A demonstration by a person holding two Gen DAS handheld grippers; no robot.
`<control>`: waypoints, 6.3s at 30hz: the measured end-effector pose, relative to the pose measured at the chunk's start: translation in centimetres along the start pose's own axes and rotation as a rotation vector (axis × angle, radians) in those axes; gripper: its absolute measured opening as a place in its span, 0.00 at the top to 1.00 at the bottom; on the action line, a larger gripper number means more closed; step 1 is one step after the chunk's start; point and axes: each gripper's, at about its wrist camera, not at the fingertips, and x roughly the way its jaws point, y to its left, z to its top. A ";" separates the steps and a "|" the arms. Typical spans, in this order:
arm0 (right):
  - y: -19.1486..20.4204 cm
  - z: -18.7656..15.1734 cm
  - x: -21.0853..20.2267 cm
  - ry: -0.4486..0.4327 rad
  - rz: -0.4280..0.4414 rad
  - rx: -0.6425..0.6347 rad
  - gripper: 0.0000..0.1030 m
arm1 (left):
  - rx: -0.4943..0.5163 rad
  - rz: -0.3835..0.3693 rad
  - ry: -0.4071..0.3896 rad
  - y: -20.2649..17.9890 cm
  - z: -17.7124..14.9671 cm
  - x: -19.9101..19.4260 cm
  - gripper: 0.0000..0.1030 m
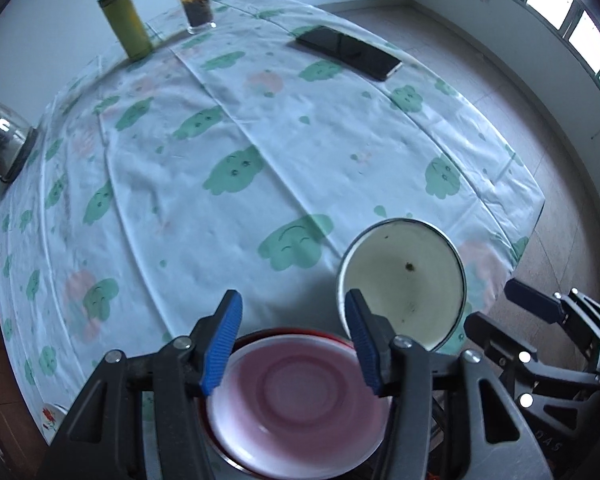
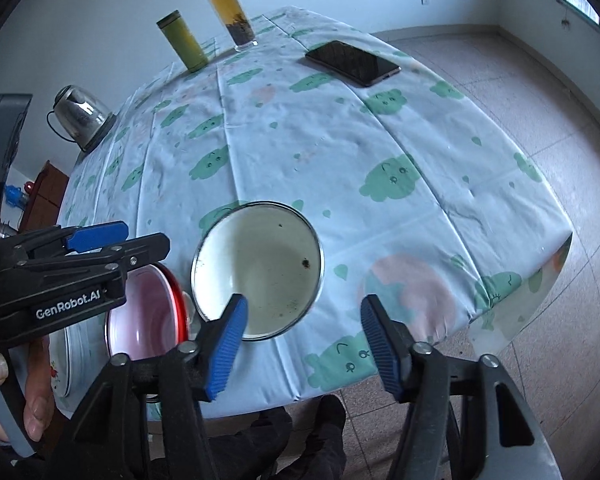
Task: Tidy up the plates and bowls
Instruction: 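Move both grippers to the rim of the cream enamel bowl, then close both grippers on the rim of the cream enamel bowl, then lift the cream enamel bowl with both grippers over the red bowl, then lower the cream enamel bowl into the red bowl with both grippers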
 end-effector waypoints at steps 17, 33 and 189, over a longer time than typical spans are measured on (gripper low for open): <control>-1.5 0.7 3.1 0.067 0.063 0.058 0.73 | 0.073 0.015 0.083 -2.3 1.1 3.9 0.74; -0.9 1.9 1.9 0.047 0.102 0.068 0.87 | 0.061 -0.032 0.111 -2.9 1.3 3.5 0.93; 9.0 -1.8 1.7 0.136 0.212 -0.194 0.86 | -0.195 -0.016 0.156 6.0 -8.5 -0.2 0.90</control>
